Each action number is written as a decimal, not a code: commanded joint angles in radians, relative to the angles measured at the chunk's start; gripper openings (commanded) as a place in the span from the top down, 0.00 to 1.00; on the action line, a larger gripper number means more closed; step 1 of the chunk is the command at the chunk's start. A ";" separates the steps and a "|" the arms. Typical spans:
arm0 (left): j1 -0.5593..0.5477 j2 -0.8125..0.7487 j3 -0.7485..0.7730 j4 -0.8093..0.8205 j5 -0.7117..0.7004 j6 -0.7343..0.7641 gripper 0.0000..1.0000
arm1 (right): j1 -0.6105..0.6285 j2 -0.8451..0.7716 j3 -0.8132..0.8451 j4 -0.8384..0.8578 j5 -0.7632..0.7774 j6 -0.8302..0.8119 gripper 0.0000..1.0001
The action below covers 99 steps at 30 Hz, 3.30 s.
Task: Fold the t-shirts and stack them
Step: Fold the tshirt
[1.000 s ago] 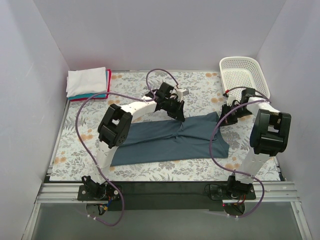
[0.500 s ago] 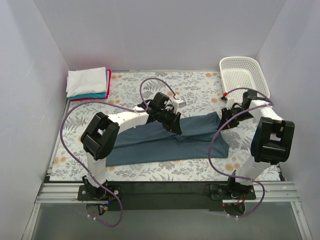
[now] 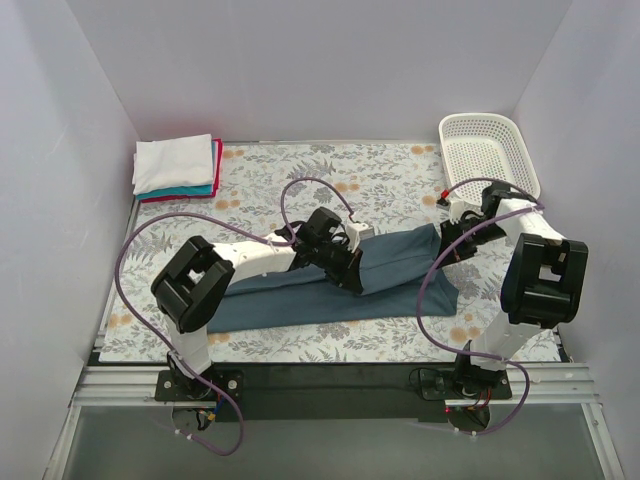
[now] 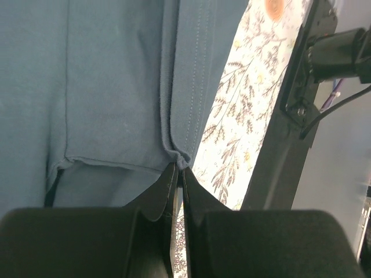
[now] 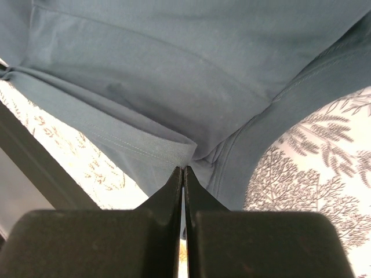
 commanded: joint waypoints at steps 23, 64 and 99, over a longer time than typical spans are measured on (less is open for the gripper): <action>0.096 0.019 0.076 -0.020 -0.125 0.011 1.00 | 0.066 0.151 0.203 0.030 0.010 0.012 0.99; 0.727 -0.033 -0.056 -0.267 0.018 0.226 0.67 | 0.103 0.420 0.349 0.243 0.095 0.325 0.93; 0.926 -0.175 0.067 -0.517 -0.125 0.549 0.87 | 0.356 0.162 0.377 0.257 0.165 0.405 0.79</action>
